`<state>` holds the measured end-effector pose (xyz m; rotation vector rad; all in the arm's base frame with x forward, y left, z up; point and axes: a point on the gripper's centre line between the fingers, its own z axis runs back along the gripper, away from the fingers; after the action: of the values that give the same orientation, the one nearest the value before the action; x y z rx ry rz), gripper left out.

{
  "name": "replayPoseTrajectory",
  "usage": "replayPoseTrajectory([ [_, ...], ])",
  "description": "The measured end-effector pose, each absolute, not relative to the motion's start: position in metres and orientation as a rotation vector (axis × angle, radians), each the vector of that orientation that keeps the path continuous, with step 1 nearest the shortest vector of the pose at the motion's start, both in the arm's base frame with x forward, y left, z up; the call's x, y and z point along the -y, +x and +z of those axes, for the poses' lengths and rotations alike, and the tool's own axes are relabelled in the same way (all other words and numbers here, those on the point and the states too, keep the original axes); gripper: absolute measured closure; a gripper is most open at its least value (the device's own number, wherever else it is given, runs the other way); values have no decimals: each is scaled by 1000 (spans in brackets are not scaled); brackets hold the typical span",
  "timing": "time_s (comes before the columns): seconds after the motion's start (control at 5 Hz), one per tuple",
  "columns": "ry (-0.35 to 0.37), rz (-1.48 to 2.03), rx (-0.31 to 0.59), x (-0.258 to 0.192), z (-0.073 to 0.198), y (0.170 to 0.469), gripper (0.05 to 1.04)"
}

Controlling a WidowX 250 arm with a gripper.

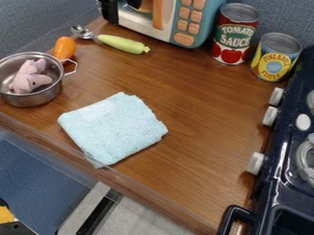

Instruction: Moved the white cloth to the upper right corner of the table

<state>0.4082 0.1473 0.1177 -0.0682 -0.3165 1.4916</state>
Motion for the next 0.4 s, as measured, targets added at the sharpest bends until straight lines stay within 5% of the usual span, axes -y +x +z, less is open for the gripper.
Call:
replayPoseTrajectory([
  [0.4,-93,1543,221,-131,90,384,83],
])
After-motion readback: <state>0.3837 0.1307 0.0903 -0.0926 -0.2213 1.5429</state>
